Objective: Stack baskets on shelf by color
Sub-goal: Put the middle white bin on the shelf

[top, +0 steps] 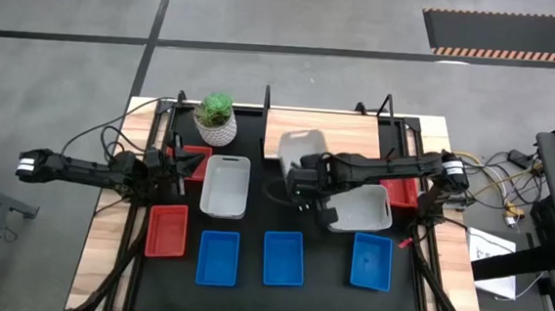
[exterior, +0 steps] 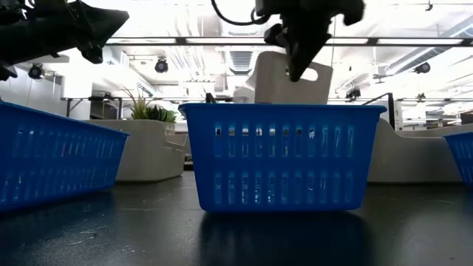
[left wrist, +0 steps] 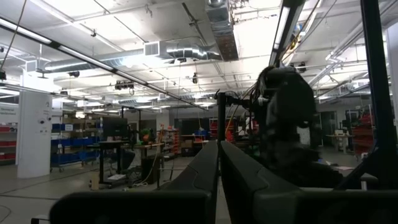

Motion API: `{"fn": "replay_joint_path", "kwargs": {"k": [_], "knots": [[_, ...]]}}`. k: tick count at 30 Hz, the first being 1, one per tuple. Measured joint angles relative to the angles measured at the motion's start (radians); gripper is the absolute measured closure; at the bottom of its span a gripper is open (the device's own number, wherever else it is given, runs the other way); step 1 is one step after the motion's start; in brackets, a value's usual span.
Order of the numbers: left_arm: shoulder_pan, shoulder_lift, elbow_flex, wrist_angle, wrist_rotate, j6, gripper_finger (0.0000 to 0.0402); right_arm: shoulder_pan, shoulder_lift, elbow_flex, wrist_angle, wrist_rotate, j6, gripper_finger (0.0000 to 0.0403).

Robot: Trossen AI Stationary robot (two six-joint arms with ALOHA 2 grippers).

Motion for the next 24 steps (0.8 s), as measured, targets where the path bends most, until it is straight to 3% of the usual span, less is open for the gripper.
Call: {"fn": "replay_joint_path", "kwargs": {"k": [8, 14, 21, 24], "knots": [[0.0, -0.001, 0.0, 0.002, 0.0, 0.0, 0.0401, -0.144, 0.001, -0.034, 0.134, 0.015, 0.112, 0.0394], [0.0, -0.003, 0.0, 0.004, 0.0, 0.0, 0.0401, -0.25, 0.002, -0.082, 0.313, 0.011, 0.07, 0.0394], [0.0, -0.003, 0.002, 0.004, -0.001, 0.001, 0.0401, -0.306, 0.002, -0.092, 0.357, -0.001, -0.002, 0.0394], [0.0, -0.003, 0.002, 0.004, -0.002, 0.001, 0.0401, -0.314, 0.002, -0.095, 0.374, -0.067, -0.003, 0.0394]]}}
